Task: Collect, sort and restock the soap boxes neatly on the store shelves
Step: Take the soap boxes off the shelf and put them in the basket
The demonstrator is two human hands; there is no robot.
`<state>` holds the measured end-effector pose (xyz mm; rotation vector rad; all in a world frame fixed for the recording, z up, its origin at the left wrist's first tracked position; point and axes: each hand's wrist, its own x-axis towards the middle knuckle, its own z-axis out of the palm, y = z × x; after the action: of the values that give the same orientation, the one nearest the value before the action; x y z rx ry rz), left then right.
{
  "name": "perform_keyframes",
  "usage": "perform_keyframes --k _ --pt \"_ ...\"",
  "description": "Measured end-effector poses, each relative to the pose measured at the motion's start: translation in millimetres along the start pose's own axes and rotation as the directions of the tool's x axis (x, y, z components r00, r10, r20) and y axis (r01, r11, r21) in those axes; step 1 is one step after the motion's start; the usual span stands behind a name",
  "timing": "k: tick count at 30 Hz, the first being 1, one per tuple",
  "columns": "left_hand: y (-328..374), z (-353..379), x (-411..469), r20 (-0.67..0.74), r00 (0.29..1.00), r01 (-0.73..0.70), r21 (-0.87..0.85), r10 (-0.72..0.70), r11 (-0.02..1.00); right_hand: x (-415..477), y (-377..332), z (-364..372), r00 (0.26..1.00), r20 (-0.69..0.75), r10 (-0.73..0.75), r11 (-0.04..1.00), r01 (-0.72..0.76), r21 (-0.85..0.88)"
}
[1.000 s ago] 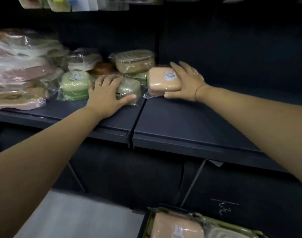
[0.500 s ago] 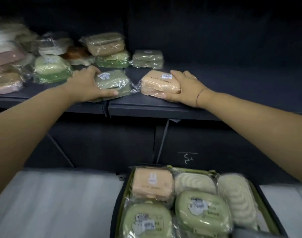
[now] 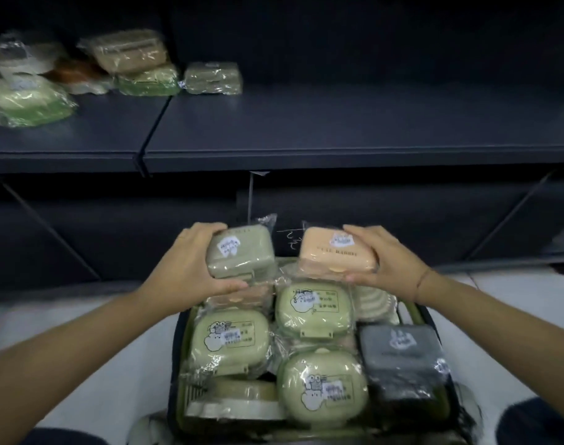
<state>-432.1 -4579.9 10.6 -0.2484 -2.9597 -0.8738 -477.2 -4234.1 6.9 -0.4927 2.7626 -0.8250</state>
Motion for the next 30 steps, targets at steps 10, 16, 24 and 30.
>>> perform_keyframes --k 10,16,24,30 --pt "-36.9 40.3 6.0 0.133 0.991 -0.02 0.133 0.002 0.991 52.4 2.3 43.8 0.96 0.222 0.17 0.983 -0.18 0.026" --pt "-42.8 51.9 7.5 0.276 0.96 -0.034 0.266 -0.042 0.963 67.9 3.4 59.7 0.963 0.097 0.252 0.951 -0.265 0.162" --pt "-36.2 49.1 8.7 0.287 0.957 -0.027 0.224 -0.04 0.974 70.3 3.6 67.6 0.973 0.037 0.228 0.969 -0.23 0.094" --pt "-32.2 46.8 11.0 0.304 0.952 -0.032 0.242 -0.044 0.97 66.4 6.3 64.1 0.977 0.072 0.203 0.967 -0.211 0.144"
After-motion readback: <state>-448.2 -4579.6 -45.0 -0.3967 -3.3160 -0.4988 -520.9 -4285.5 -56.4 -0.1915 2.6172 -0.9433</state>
